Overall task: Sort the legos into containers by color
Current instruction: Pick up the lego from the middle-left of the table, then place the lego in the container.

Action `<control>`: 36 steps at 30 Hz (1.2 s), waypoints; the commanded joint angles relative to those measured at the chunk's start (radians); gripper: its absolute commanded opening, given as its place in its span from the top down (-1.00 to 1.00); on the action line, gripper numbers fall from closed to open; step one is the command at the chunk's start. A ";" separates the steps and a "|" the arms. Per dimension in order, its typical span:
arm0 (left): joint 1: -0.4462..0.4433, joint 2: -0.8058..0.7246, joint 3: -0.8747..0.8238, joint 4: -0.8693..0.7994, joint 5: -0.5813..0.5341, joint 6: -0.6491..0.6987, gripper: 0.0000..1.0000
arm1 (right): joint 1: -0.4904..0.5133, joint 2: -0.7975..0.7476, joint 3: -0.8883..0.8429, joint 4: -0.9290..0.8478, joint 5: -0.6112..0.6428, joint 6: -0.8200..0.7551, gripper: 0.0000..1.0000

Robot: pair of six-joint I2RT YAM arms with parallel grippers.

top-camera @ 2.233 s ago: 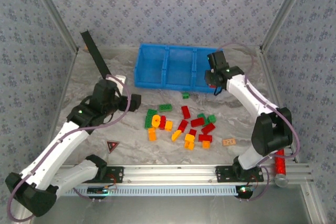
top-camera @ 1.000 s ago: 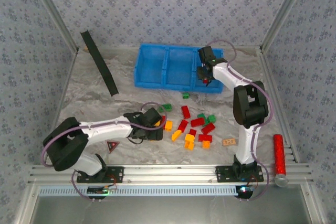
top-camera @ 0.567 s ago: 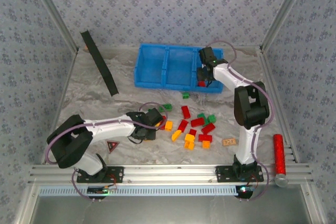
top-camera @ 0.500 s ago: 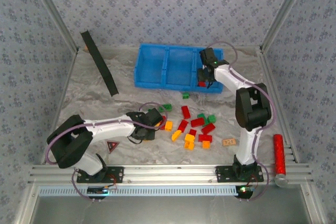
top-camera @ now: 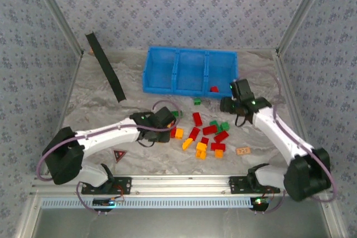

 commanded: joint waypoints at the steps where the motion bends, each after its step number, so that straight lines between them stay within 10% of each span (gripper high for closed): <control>1: 0.035 -0.015 0.136 -0.041 -0.047 0.120 0.47 | 0.013 -0.166 -0.098 -0.108 -0.014 0.149 -0.29; 12: 0.241 0.217 0.502 0.057 -0.086 0.328 0.48 | 0.031 -0.542 -0.422 -0.157 -0.139 0.444 -0.43; 36: 0.473 0.819 0.977 -0.009 0.049 0.357 0.32 | 0.167 -0.582 -0.378 -0.165 -0.054 0.468 -0.40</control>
